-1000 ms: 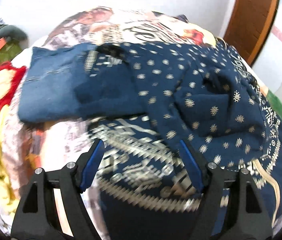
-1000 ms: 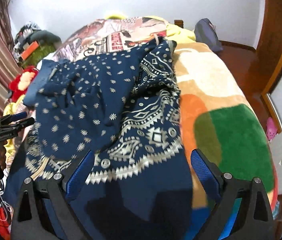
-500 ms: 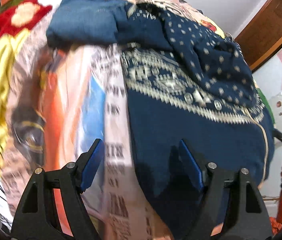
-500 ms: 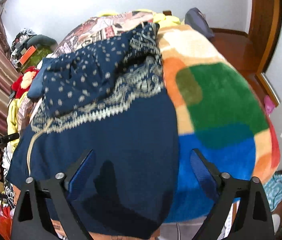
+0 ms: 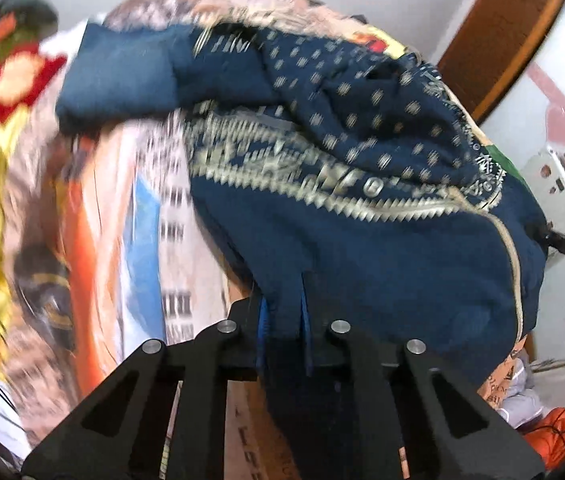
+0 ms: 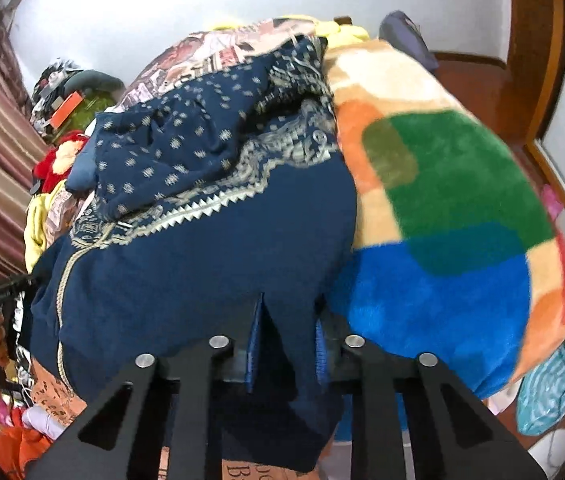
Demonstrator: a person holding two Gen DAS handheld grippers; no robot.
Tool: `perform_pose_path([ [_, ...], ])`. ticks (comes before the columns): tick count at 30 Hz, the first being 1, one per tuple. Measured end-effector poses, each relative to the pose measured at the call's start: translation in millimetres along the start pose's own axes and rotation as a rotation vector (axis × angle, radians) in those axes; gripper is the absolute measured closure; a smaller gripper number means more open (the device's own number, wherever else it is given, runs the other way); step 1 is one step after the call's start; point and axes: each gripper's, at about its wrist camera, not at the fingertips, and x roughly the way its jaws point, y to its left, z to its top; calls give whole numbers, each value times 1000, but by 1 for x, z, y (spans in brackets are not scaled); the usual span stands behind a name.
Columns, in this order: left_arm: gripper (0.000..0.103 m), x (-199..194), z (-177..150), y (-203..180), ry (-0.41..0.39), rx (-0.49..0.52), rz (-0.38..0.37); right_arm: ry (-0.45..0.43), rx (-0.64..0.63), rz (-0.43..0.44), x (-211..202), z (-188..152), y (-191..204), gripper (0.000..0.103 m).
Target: Fold large clothes
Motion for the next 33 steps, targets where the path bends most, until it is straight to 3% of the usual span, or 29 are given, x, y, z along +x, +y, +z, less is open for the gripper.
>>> perform_pose_path([
  [4,90,-15,22,-3,-73,37,-5,-38,-53,-32,-16,10,9,90],
  [12,90,-28,66,-12,-188,58,-15,-127,-41,-44,-35,42,7,95],
  [23,91,-26,141,18,-296,-54,-54,-247,-124,-21,-23,142,35,96],
  [26,91,-6,161,34,-297,-85,-6,-263,-127,-43,-2,175,37,96],
  [29,91,37,175,54,-235,-112,93,-231,-105,-90,34,199,31,95],
  [33,91,93,174,84,-124,-175,89,-129,-74,-135,94,211,6,95],
])
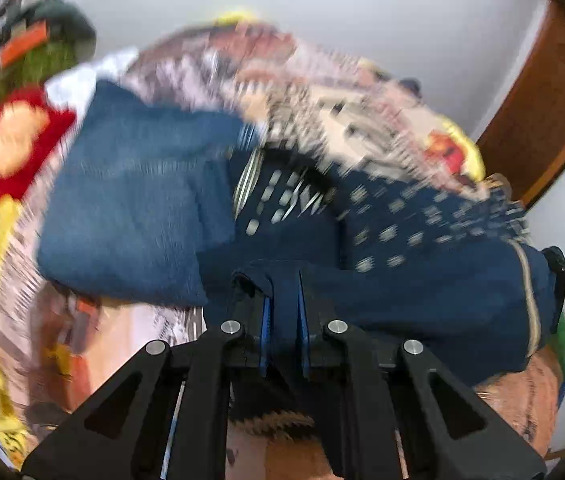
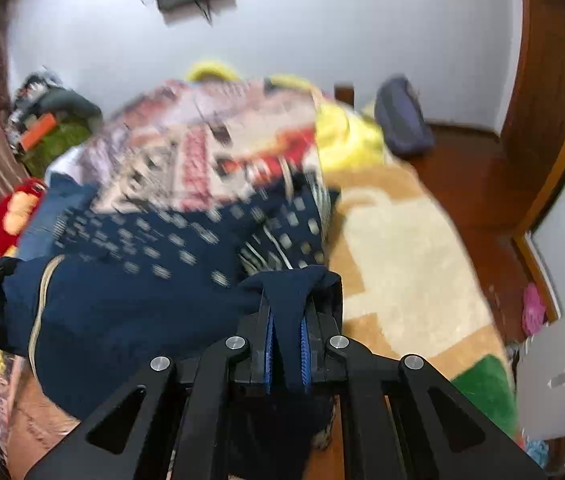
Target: Fold large clothes
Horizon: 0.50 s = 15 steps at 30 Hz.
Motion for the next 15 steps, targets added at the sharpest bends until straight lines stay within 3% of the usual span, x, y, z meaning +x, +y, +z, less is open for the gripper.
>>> perform_pose_path([
  [2,90,23,-6,8,41,-23,-5,46,-4,-4,25,-6,-7,95],
  [5,90,33,-9,7,36,-22,-2,40,-68,-53,34,-11,-6,94],
  [6,90,33,-8,6,33,-16,6,38,-101,-84,34,-12,-4,79],
  [7,90,33,-9,5,34,-9,14,25,-136,-171,31,-13,-2,41],
  [9,88,33,-9,2,38,17,27,-40,-201,-340,23,-15,-5,7],
  [13,86,21,-4,0,52,19,3,-23,-138,-235,-1,-16,-25,9],
  [15,78,6,-3,-1,49,8,-11,-43,-113,-207,-18,-17,-27,10],
])
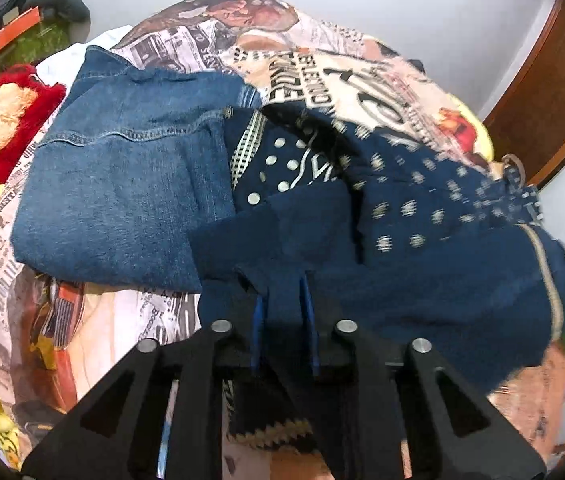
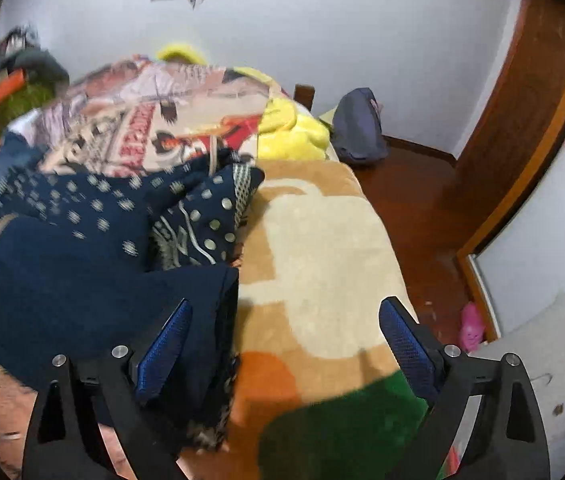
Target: Fold large clothes
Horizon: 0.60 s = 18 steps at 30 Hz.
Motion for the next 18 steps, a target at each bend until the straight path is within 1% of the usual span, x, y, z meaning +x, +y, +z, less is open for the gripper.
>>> perform_pose_path([
  [1,75,-7,1,-1,-5,0,2,-13,15,31,-11,0,-3,10],
  [3,50,-25,1,-2,-29,11,18,-33,43,81,-28,-1,-4,10],
  [5,42,-46,-2,-5,-66,34,24,-52,73,156,-47,-3,-2,10],
  [7,40,-57,-7,-7,-72,50,13,-57,109,238,-58,-7,2,10],
  [9,38,-65,-15,-7,-59,49,-16,-50,138,287,-62,-11,6,10],
  [11,38,-66,-27,-6,-26,37,-57,-37,165,327,-62,-18,11,11],
  [14,38,-59,-43,-6,16,10,-96,4,192,360,-49,-29,17,22],
  [16,39,-50,-53,-8,44,0,-116,61,210,378,-30,-36,21,38],
  [17,40,-45,-57,-10,57,0,-118,87,222,384,-21,-39,23,42],
  [18,45,-40,-61,-12,65,0,-119,107,231,390,-13,-41,23,46],
])
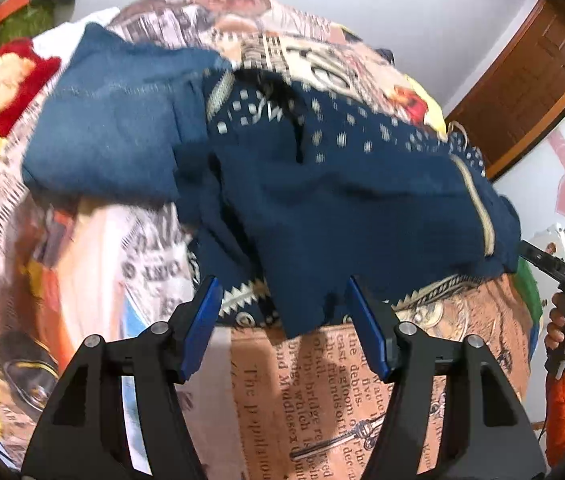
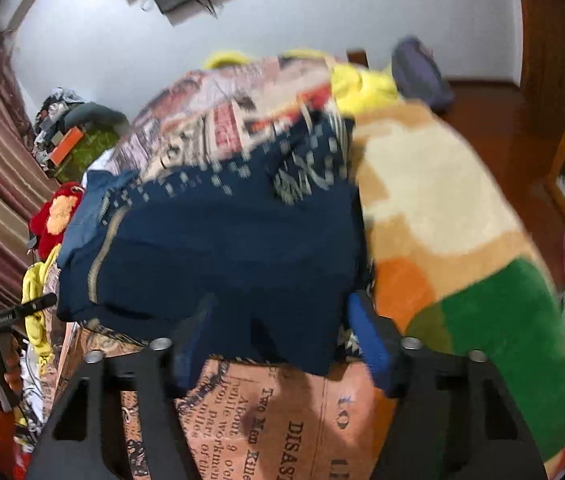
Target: Fold large clothes
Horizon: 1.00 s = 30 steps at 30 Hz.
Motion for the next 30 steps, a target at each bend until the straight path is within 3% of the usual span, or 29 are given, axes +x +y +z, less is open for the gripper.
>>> perform_pose_path([
  [4,65,12,-1,-5,12,-6,-26,57,37,23,27,-4,-8,61],
  [5,79,15,0,-7,16,-8,-32,60,35,20,30,-4,-8,66],
  [6,87,16,1,-9,14,-5,-22,63,29,15,32,-3,-7,83],
  [8,93,11,5,-15,-17,14,-6,65,13,25,32,-3,-4,90],
  [9,95,9,7,-17,-30,23,-3,54,-1,27,28,-2,-2,94],
  [15,97,-29,28,-31,-142,89,-5,-51,-79,60,-13,21,17,97],
  [24,97,-49,97,-44,-272,106,-32,-182,-137,77,-29,97,44,98],
  [30,97,-6,143,-25,-215,40,-36,-189,-134,35,5,144,48,98],
])
